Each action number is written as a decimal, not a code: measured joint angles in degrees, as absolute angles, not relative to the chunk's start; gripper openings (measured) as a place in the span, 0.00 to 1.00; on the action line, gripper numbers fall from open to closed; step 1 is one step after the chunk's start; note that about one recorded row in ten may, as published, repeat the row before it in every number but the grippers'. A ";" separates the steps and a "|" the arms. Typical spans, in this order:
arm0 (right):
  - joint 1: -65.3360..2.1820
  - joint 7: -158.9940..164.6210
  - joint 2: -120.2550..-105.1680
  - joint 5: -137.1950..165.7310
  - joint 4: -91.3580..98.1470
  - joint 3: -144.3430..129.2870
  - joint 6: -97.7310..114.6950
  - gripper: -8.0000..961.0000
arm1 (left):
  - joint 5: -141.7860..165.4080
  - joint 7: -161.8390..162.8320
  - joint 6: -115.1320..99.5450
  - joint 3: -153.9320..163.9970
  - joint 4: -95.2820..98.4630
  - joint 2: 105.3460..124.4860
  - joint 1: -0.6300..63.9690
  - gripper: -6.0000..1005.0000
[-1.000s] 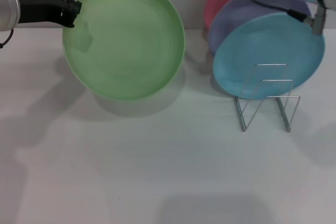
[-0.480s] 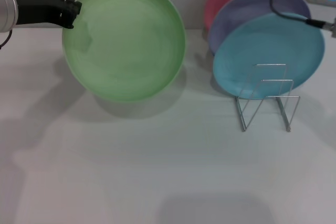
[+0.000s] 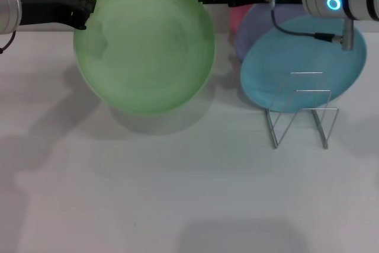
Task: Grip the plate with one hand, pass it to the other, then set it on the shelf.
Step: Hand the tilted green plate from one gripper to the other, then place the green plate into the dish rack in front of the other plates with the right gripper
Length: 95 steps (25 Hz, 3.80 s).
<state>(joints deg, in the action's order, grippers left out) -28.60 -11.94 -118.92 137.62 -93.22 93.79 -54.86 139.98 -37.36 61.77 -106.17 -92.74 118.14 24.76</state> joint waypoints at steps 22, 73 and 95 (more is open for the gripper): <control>-29.98 -12.25 -118.85 137.56 -88.09 93.73 -54.35 0.77 | 139.28 -37.35 61.77 -106.17 -93.25 118.21 24.44 0.07; -31.15 -19.93 -118.99 136.99 -84.63 91.50 -50.68 0.09 | 133.80 -39.64 61.74 -105.99 -95.41 118.12 23.09 0.56; -19.59 -35.25 -118.81 145.15 -107.50 92.89 -59.92 0.08 | 132.14 -41.05 45.21 -103.90 -97.53 118.26 11.73 0.65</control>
<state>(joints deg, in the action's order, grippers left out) -19.59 -35.25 -118.81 145.15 -107.50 92.89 -59.92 132.14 -41.05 45.21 -103.90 -97.53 118.26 11.73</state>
